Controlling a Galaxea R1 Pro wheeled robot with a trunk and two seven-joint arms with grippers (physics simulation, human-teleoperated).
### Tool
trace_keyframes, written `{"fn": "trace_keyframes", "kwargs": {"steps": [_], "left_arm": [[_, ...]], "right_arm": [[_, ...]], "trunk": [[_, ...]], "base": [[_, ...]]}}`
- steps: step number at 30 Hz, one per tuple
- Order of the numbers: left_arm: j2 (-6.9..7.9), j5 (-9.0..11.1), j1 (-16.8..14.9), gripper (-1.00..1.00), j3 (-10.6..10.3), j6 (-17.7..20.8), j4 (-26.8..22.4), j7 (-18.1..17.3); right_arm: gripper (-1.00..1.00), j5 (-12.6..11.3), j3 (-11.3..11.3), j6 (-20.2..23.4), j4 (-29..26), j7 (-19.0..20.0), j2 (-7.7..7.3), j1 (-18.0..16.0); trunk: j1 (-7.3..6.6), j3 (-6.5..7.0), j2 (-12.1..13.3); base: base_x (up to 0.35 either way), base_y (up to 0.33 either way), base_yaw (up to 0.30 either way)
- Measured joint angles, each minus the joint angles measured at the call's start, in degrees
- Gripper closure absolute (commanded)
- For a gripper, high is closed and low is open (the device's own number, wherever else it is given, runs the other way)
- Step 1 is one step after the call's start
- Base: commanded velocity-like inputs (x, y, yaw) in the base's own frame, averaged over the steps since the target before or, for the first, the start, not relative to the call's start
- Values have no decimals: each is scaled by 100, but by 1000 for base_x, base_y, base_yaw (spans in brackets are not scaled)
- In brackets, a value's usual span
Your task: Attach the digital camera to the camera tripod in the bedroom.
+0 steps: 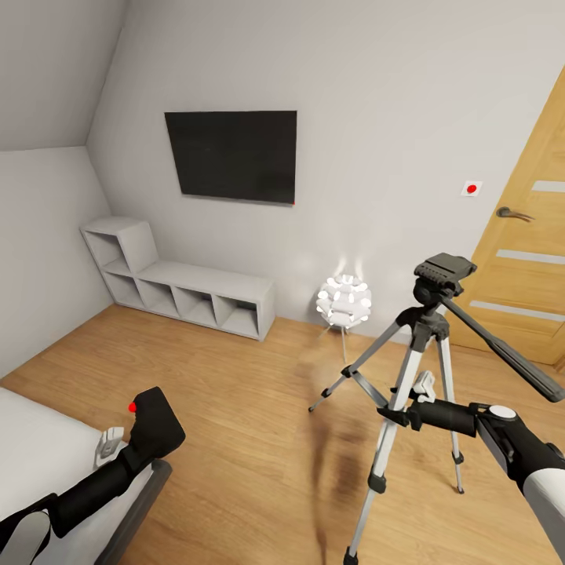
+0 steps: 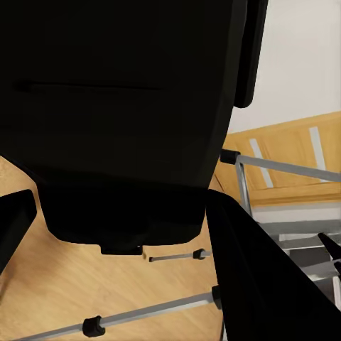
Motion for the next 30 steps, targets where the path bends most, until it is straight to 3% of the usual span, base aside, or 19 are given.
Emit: {"fn": "trace_keyframes", "kwargs": {"steps": [10, 20, 30], "left_arm": [[-2, -4, 0, 100, -2, 0, 0, 10], [0, -5, 0, 100, -2, 0, 0, 10], [-3, -5, 0, 100, -2, 0, 0, 10]], "right_arm": [[-100, -2, -18, 44, 18, -33, -43, 0], [-100, -43, -26, 60, 205, -324, -309, 0], [-100, -52, -30, 46, 373, -342, -394, 0]], "trunk": [[0, 0, 0], [0, 0, 0], [0, 0, 0]], "base": [[0, 0, 0], [0, 0, 0], [0, 0, 0]]}}
